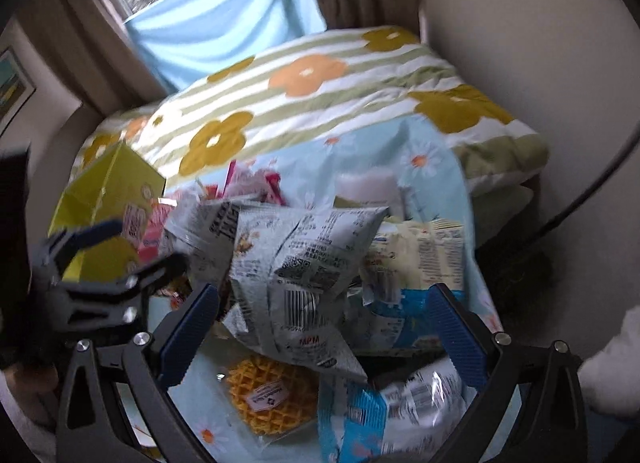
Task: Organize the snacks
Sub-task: 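Reach both grippers into the snack pile and grasp a white chip bag each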
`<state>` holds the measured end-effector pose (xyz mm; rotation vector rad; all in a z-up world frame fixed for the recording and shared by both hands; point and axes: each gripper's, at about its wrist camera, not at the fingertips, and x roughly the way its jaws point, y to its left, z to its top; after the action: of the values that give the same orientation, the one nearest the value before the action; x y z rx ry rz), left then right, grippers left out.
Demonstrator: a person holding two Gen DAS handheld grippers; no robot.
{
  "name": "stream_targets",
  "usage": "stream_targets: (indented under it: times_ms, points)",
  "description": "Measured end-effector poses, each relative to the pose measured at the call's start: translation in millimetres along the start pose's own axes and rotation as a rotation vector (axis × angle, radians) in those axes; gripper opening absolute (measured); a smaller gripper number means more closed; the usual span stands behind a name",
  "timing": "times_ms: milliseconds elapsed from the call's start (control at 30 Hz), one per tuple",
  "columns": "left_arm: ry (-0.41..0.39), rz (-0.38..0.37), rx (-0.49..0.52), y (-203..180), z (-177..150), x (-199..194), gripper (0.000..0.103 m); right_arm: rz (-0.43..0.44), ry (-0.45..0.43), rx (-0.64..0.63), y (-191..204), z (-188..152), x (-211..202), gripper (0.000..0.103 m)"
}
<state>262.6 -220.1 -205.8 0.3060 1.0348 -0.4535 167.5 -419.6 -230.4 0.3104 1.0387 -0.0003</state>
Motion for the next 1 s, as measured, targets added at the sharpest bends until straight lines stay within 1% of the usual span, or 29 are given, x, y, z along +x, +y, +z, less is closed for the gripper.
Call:
stream_targets:
  times_ms: [100,133,300,367,500,633,700,733,833,867,967,1000]
  points:
    - [0.053,-0.008,-0.009,-1.4,5.6,19.7,0.102,0.023,0.026,-0.05,4.0,-2.1,14.3,0.102]
    - [0.064,0.001,-0.005,-2.4,7.0,25.1,0.102,0.02,0.027,-0.058,4.3,-2.0,15.8,0.102]
    - [0.101,0.014,0.011,-3.6,10.1,44.1,0.102,0.004,0.004,-0.174,9.4,1.8,26.1,0.102]
    - [0.119,0.014,0.024,-5.3,11.2,52.1,0.102,0.002,0.007,-0.203,9.5,4.3,30.0,0.101]
    - [0.141,-0.006,0.041,-5.9,13.0,62.8,0.102,-0.003,0.023,-0.208,7.2,5.6,37.3,0.1]
    - [0.151,-0.025,0.053,-6.3,13.8,67.2,0.099,0.001,0.026,-0.223,8.0,5.8,42.4,0.1]
    - [0.15,-0.037,0.063,-6.7,13.8,67.7,0.095,0.001,0.027,-0.232,8.8,4.9,43.0,0.099]
    - [0.152,-0.047,0.066,-7.2,13.7,67.6,0.089,0.001,0.027,-0.231,9.1,4.9,43.4,0.099]
    - [0.156,-0.058,0.076,-7.4,14.7,68.0,0.085,-0.002,0.028,-0.235,9.6,5.2,43.9,0.099]
    - [0.155,-0.053,0.076,-6.5,15.0,67.9,0.078,-0.003,0.029,-0.235,9.8,5.4,44.3,0.099]
    - [0.16,-0.072,0.059,-0.7,16.9,67.5,0.074,-0.006,0.031,-0.238,11.0,5.6,44.2,0.095]
    - [0.159,-0.078,0.054,0.9,17.3,67.1,0.074,-0.009,0.029,-0.241,11.9,5.8,44.1,0.091]
